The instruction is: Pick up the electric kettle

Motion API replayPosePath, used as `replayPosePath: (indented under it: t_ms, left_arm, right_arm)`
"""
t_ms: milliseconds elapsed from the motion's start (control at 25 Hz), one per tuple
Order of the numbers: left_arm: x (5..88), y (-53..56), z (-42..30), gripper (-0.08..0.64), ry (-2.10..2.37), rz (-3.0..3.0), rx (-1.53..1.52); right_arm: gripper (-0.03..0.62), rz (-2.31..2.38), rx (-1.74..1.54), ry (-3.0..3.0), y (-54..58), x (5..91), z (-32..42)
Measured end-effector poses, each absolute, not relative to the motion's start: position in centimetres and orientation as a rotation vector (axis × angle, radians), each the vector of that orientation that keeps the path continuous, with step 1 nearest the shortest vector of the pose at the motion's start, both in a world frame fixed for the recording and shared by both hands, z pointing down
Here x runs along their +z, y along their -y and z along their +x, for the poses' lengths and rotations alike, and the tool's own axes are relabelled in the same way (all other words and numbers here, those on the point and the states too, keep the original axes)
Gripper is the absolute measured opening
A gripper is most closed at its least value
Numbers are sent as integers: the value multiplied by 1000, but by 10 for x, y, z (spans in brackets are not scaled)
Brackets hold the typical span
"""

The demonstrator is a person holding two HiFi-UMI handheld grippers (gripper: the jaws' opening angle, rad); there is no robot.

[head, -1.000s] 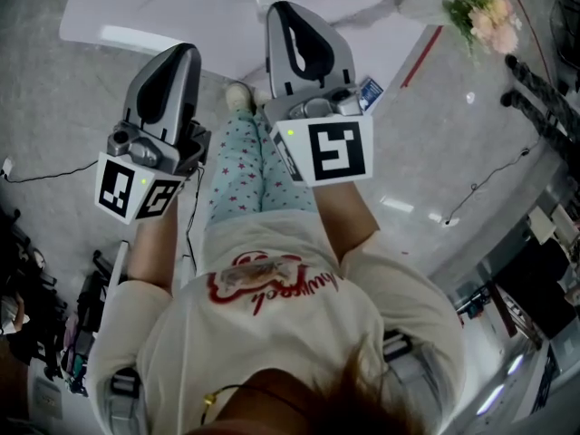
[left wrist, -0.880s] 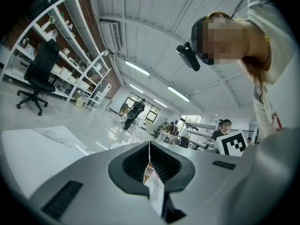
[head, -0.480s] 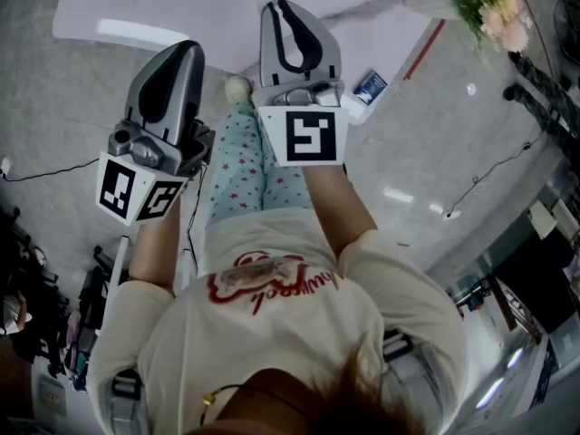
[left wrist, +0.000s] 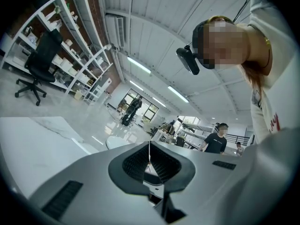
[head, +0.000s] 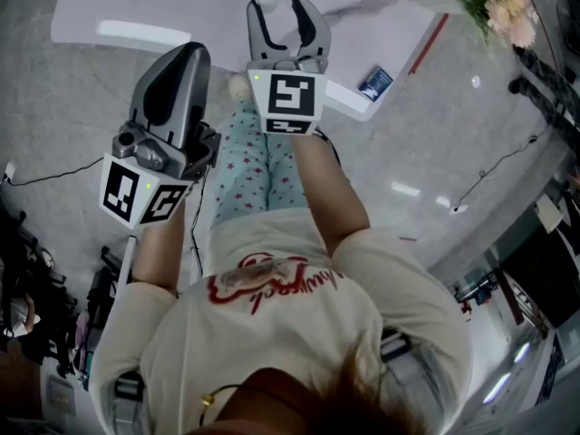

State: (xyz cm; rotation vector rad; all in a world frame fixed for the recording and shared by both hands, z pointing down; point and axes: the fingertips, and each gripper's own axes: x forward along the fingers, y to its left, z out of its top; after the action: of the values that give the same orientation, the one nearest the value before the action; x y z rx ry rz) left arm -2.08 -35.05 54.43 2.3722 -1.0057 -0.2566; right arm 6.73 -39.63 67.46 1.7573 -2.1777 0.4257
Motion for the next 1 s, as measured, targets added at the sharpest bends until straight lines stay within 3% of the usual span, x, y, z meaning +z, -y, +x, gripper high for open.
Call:
replayPosePath:
  t_ms: [760,880,1000]
  left_arm:
    - [576,345,-20,13,927,2317,-239]
    - [575,341,-16,13,903,2316,-250]
    - [573,339,-15,13,890,2317,-256]
  right_arm:
    - [204,1808,461,2012,436,755,74]
    - [112,1814,449,1996,434,755,74]
    - [109,1814,418,1983,432,753,75]
